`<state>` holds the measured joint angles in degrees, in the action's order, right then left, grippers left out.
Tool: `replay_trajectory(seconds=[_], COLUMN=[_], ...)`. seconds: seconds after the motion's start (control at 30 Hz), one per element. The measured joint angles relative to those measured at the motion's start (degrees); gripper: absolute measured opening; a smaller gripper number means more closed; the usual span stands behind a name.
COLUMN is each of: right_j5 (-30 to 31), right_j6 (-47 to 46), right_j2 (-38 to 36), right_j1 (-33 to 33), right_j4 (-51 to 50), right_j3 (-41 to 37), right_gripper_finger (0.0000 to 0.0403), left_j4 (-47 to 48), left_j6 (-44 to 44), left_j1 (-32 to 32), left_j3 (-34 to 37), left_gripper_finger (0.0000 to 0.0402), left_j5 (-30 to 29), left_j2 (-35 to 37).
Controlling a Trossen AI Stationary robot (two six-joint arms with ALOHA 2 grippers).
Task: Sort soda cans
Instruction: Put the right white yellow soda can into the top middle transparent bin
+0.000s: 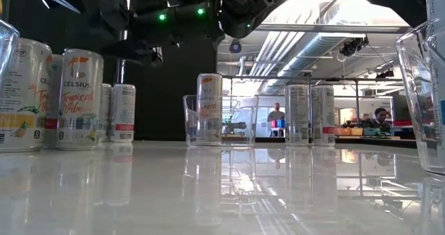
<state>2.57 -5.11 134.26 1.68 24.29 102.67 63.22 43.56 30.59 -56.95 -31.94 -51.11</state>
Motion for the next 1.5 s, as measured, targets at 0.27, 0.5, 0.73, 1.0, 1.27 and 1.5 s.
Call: replay_trajectory(seconds=[0.27,0.5,0.73,1.0,1.27,1.5], right_j5=[-1.5,-3.3,-3.1,-4.9,-6.5,-7.2], right_j6=[-1.2,2.4,4.1,3.1,3.6,7.9], right_j2=[0.0,0.5,0.4,0.0,1.7,3.1], right_j1=[-1.4,-1.5,-1.4,-1.7,-1.6,-1.6], right_j4=[-4.6,-3.5,-3.1,-1.9,-2.1,-0.1], right_j3=[0.1,0.1,0.1,0.0,0.0,0.0], right_gripper_finger=[0.0369,0.0374,0.0374,0.0374,0.0374,0.0374], left_j4=[0.2,0.2,0.2,0.2,0.2,0.2], left_j6=[-0.3,-0.3,-0.3,-0.3,-1.2,-1.7], left_j1=[0.0,0.0,0.0,0.0,0.0,0.0], left_j3=[0.0,0.0,0.0,0.0,0.0,0.0], left_gripper_finger=[0.0000,0.0000,0.0000,0.0000,0.0000,0.0000], left_j5=[-0.1,-0.2,-0.3,-0.5,-0.7,-2.1], left_j2=[0.0,0.0,0.0,0.0,0.0,0.0])
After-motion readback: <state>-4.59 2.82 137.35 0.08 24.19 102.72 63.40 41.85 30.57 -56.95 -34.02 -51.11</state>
